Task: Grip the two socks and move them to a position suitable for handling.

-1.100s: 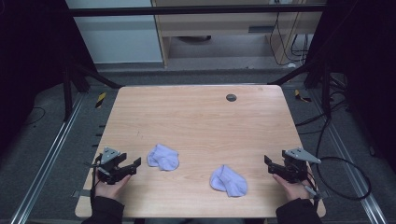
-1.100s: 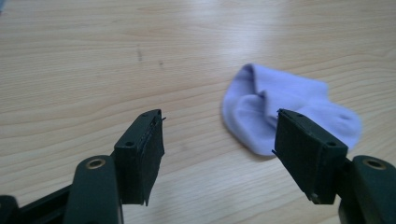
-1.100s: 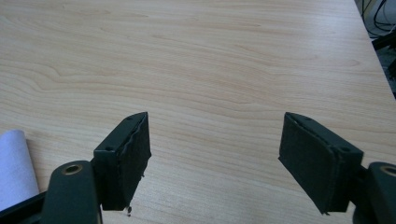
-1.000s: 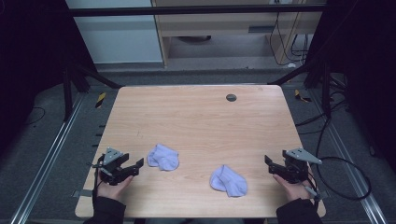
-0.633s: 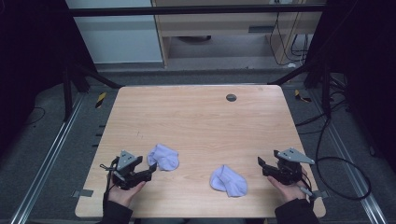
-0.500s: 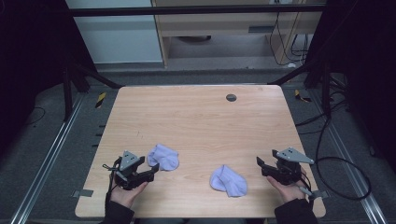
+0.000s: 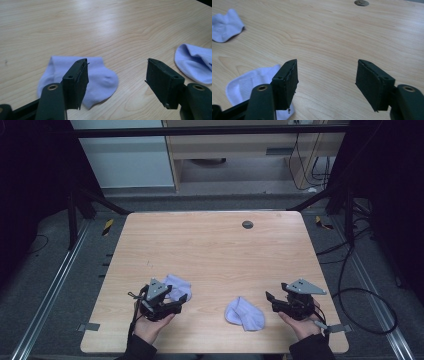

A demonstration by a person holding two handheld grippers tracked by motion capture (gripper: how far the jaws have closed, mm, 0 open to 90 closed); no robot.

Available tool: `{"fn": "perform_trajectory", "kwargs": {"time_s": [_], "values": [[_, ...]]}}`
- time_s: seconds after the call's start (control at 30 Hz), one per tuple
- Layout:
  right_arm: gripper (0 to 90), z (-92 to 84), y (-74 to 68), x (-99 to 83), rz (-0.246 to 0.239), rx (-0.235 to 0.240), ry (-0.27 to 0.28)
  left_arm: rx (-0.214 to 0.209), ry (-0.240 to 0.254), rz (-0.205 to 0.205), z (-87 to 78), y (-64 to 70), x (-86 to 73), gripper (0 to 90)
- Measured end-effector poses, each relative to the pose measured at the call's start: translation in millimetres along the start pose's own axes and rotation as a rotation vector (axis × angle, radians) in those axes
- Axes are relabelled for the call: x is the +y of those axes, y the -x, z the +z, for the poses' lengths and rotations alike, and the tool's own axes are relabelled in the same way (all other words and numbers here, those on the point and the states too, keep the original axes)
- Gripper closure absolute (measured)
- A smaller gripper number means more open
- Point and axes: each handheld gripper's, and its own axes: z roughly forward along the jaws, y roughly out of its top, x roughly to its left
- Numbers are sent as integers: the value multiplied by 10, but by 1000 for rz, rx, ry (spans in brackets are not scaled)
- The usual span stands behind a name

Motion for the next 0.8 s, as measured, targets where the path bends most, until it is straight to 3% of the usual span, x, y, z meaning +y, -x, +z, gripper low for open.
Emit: {"fn": "perform_trajectory", "kwargs": {"time_s": [0.37,0.57,0.8], "values": [[434,-58,-168,15,-19,54,3,-68,8,61,229,426,146,384],[446,-43,-195,-28,-22,66,-7,-80,-4,86,317,563,148,406],[456,-23,-245,-82,-26,84,-27,-102,-16,78,387,644,125,436]]}}
